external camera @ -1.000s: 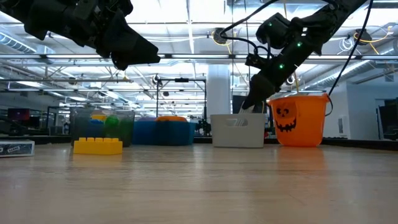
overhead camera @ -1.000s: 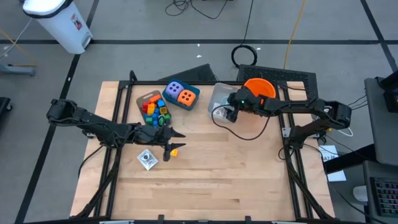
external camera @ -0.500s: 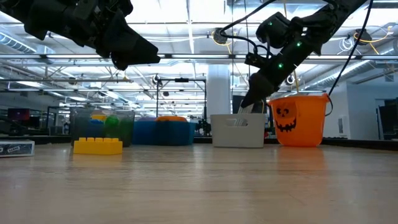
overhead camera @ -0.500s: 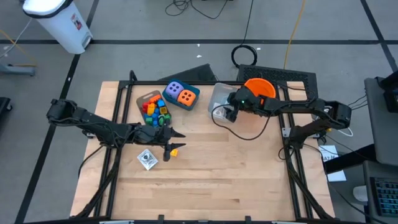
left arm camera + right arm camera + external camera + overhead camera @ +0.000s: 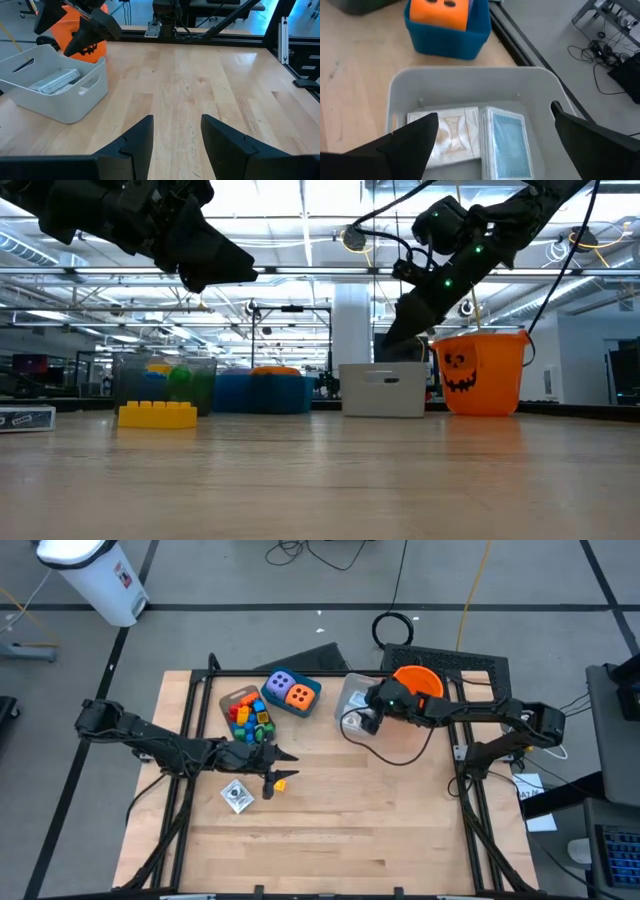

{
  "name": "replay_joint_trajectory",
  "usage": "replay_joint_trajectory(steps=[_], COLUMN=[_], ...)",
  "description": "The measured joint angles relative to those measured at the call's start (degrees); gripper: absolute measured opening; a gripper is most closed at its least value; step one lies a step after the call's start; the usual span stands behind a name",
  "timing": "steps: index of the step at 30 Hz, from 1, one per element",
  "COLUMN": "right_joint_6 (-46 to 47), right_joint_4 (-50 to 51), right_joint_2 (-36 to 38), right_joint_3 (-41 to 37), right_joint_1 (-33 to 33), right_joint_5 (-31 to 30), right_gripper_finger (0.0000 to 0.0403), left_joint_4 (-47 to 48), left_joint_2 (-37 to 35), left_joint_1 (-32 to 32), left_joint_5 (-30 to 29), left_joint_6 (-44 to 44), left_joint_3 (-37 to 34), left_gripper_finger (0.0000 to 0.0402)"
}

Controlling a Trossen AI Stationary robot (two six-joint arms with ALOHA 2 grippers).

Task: Pick & Place Toys
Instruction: Put the black deck of cards into the gray bin

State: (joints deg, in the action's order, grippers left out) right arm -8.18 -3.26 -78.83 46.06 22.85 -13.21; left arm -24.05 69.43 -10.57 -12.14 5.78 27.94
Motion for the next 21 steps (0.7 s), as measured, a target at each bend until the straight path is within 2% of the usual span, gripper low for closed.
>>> replay_joint_trajectory(steps=[11, 16, 18, 21], right_joint_6=[5.65, 6.0, 6.05, 6.02], right_joint_4=[-2.58, -3.36, -4.38, -6.15], right_joint_2=[-0.01, -0.02, -0.02, -0.02], right_joint_3=[0.0, 0.0, 0.0, 0.0], right_joint_1=[-4.37, -9.73, -12.53, -17.29], right_joint_5=[0.05, 6.17, 7.56, 7.43], right_gripper_finger=[0.0392, 0.0391, 0.0391, 0.0391], left_joint_4=[2.69, 4.3, 7.59, 19.58], left_joint_2=[0.0, 0.0, 0.0, 0.0], left_joint_1=[-0.72, -2.8, -3.78, -5.95], left_joint_5=[1.29, 1.49, 1.35, -2.56], left_joint_6=[0.07, 0.11, 0.14, 1.69], left_joint_3=[0.0, 0.48, 2.32, 7.36], left_gripper_finger=[0.017, 0.017, 0.017, 0.017])
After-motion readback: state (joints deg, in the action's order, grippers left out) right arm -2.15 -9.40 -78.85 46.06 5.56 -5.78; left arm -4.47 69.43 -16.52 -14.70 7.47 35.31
